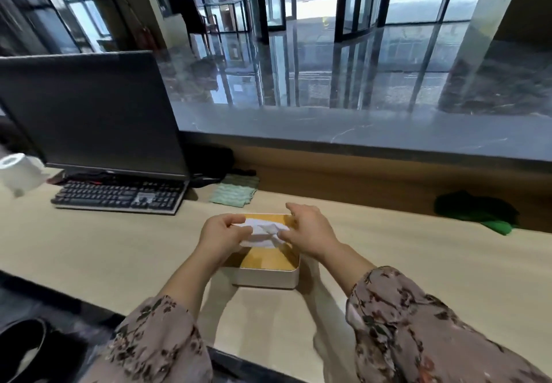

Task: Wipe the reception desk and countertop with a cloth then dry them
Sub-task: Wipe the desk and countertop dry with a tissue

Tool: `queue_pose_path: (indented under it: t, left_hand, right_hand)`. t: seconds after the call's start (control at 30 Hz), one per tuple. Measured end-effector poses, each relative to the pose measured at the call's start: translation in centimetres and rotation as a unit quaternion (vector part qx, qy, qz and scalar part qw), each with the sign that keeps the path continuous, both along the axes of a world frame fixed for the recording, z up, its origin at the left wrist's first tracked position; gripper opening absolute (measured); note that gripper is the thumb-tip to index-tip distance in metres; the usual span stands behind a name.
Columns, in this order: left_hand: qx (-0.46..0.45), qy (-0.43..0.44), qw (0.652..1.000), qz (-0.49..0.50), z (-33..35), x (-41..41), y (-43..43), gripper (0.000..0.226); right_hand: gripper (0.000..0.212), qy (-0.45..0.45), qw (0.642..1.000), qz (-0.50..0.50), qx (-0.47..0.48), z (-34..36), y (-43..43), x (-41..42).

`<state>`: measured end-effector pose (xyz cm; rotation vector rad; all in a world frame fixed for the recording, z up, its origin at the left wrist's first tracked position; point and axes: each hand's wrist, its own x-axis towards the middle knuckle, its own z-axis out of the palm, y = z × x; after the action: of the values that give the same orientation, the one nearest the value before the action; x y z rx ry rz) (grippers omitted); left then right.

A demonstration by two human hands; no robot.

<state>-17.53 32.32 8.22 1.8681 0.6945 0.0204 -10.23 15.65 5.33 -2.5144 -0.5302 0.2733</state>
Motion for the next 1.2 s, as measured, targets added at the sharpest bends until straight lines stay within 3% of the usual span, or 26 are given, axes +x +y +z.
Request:
queue_pose_path:
  t: [0.2, 0.3, 0.47, 0.57, 0.7, 0.77, 0.83, 0.93, 1.07, 1.2]
  left_hand:
    - [0.163, 0.052, 0.982, -0.074, -1.6, 0.0, 3.3, 0.057]
    - [0.346, 0.072, 0.924, -0.147, -1.4, 0.5, 3.2, 0.065]
    - [0.401, 0.057, 0.882, -0.242, -1.4, 2.4, 2.9, 0.085]
    - [0.381, 0.072, 0.887, -0.250, -1.3, 3.4, 3.1, 0.074]
    - [0.341, 0.082, 0.904, -0.243, -0.4, 3.8, 4.4, 0.025]
    - [0.268, 0.047, 0.935, -0.226, 0.1, 4.1, 4.9, 0.013]
    - [0.127, -0.003, 0.973, -0.193, 1.4, 4.1, 4.7, 0.016]
    - [-0.010, -0.029, 0.983, -0.183, 3.5, 4.3, 4.0, 0.025]
    - [-0.059, -0.051, 0.977, -0.197, 5.6, 5.0, 2.5, 0.019]
    - [-0.068, -0.052, 0.976, -0.200, 6.5, 5.7, 0.1, 0.011]
  right_hand:
    - [0.036, -0.084, 0.984, -0.021, -0.156, -1.0, 3.1, -0.6]
    - [0.021, -0.080, 0.988, -0.026, -0.128, -0.3, 3.6, -0.7]
    - [0.016, 0.014, 0.999, -0.030, 0.014, 1.6, 3.9, -0.1]
    - [0.019, 0.044, 0.994, -0.042, 0.087, 2.4, 3.6, 0.4]
    - [0.025, 0.055, 0.982, -0.062, 0.167, 2.9, 2.9, 1.3]
    - [0.026, 0.068, 0.970, -0.076, 0.223, 3.1, 2.4, 1.7]
    - [0.028, 0.090, 0.948, -0.092, 0.293, 3.7, 1.7, 2.0]
    - [0.037, 0.165, 0.886, -0.119, 0.418, 4.8, 0.3, 2.0]
    - [0.031, 0.240, 0.856, -0.122, 0.441, 4.6, -1.4, 1.8]
    - [0.032, 0.256, 0.833, -0.152, 0.466, 4.5, -3.5, 1.0]
